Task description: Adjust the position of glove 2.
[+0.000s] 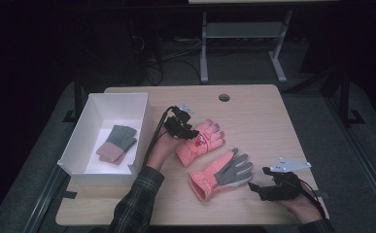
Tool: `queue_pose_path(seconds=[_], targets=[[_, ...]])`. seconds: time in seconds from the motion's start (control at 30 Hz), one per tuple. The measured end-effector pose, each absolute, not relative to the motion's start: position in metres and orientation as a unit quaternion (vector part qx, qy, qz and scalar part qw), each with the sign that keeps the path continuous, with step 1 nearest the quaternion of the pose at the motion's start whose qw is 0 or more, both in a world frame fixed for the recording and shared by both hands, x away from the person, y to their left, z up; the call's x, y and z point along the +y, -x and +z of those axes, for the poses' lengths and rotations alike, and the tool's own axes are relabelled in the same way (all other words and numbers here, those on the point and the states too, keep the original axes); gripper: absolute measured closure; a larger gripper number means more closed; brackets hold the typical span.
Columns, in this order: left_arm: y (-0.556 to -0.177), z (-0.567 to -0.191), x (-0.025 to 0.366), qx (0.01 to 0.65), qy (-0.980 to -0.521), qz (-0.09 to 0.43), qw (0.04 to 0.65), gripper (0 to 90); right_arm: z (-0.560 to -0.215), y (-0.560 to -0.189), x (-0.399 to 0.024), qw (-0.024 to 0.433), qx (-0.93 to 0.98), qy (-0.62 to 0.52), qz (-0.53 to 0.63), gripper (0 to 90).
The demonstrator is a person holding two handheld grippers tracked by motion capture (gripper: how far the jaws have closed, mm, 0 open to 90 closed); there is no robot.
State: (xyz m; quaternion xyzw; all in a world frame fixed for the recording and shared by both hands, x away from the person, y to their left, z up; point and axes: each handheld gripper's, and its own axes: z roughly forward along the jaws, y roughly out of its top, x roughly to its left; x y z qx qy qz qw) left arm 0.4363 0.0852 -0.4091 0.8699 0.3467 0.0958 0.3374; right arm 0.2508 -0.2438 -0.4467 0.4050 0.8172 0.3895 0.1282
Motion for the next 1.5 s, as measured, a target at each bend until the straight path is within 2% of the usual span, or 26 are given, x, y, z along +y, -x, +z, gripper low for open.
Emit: queue_pose_path(seconds=[0.1, 0.17, 0.23, 0.33, 0.37, 0.43, 0.47, 0.5, 0.6, 0.87, 0.97, 1.2, 1.5], targets=[[-0.442, -0.415, 0.086, 0.349, -0.869, 0.093, 0.339, 46.8, -0.447, -0.251, -0.244, 0.128, 0.817, -0.405, 0.389, 18.9], [-0.447, -0.424, 0.086, 0.349, -0.870, 0.081, 0.340, 40.1, -0.447, -0.251, -0.245, 0.128, 0.817, -0.406, 0.389, 18.9], [-0.449, -0.429, 0.085, 0.350, -0.870, 0.069, 0.339, 40.7, -0.447, -0.251, -0.245, 0.128, 0.817, -0.406, 0.389, 18.9], [-0.449, -0.433, 0.085, 0.343, -0.874, 0.051, 0.340, 54.0, -0.447, -0.251, -0.245, 0.128, 0.816, -0.407, 0.390, 18.9], [-0.450, -0.433, 0.084, 0.340, -0.876, 0.047, 0.339, 61.6, -0.447, -0.251, -0.246, 0.129, 0.816, -0.407, 0.390, 18.9], [-0.450, -0.434, 0.084, 0.335, -0.881, 0.053, 0.330, 69.5, -0.447, -0.251, -0.245, 0.129, 0.816, -0.407, 0.389, 18.9], [-0.450, -0.434, 0.084, 0.329, -0.884, 0.053, 0.329, 69.5, -0.447, -0.251, -0.245, 0.128, 0.817, -0.407, 0.389, 18.9], [-0.451, -0.434, 0.085, 0.329, -0.884, 0.049, 0.328, 76.7, -0.447, -0.251, -0.245, 0.129, 0.817, -0.407, 0.388, 18.9], [-0.450, -0.433, 0.085, 0.337, -0.879, 0.042, 0.334, 81.3, -0.447, -0.251, -0.245, 0.129, 0.817, -0.406, 0.388, 19.0], [-0.444, -0.413, 0.093, 0.345, -0.866, 0.018, 0.361, 82.6, -0.447, -0.251, -0.245, 0.129, 0.816, -0.408, 0.389, 19.0], [-0.440, -0.400, 0.096, 0.332, -0.875, 0.022, 0.352, 82.6, -0.447, -0.251, -0.245, 0.129, 0.816, -0.408, 0.388, 19.0], [-0.418, -0.367, 0.100, 0.319, -0.868, 0.008, 0.380, 82.5, -0.448, -0.251, -0.245, 0.129, 0.817, -0.409, 0.386, 19.0], [-0.396, -0.350, 0.097, 0.306, -0.869, -0.016, 0.388, 82.7, -0.449, -0.252, -0.245, 0.127, 0.817, -0.412, 0.384, 19.0]])
